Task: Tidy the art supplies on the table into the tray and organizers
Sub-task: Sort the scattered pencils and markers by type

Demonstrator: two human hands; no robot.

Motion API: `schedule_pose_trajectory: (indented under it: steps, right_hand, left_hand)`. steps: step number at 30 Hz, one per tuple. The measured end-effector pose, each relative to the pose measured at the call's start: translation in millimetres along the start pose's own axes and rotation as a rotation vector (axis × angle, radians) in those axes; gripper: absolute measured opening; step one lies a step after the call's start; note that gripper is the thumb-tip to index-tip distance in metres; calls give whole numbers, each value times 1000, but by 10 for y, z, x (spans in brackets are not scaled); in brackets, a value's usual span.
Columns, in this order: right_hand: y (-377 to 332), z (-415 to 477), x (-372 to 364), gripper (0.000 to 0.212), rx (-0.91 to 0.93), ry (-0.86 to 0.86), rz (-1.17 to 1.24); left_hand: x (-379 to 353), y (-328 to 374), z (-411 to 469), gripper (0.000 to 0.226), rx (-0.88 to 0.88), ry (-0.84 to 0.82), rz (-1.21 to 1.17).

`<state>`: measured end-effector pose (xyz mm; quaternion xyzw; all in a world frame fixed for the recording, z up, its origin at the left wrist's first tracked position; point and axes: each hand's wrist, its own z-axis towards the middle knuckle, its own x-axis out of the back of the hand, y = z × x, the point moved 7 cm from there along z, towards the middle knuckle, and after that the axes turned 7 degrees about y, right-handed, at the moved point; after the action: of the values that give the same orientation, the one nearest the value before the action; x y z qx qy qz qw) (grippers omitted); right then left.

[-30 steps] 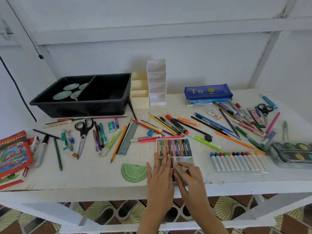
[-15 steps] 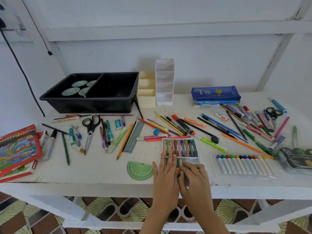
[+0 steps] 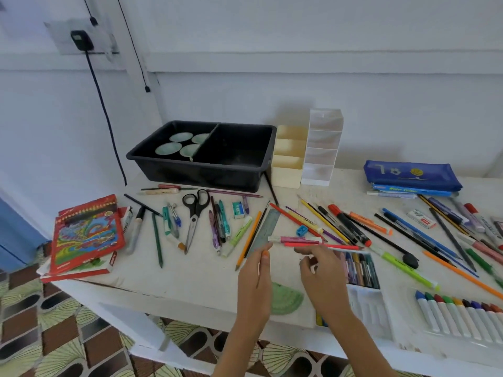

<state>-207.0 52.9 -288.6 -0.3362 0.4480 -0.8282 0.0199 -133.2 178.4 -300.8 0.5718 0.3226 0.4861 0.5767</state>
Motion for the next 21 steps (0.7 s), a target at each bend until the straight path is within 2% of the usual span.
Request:
schedule_pose_trajectory:
  steps: [6, 11, 15, 17, 21]
  right_hand:
    - [-299, 411, -674, 21, 22, -145, 46]
    - [-335, 730, -1123, 22, -61, -214, 14]
    - [-332, 921, -1332, 24, -86, -201, -88]
    - [-322, 997, -1409, 24, -84, -165, -160]
    - [-285, 1086, -1553, 25, -99, -141, -340]
  left_hand:
    - [346, -138, 551, 29, -24, 107, 90]
    - [496, -352, 1046, 33, -171, 126, 379]
    - [509, -634, 1285, 43, -210, 55, 551]
    - [486, -690, 1323, 47, -215, 28, 567]
    - [474, -747, 1356, 70, -172, 22, 569]
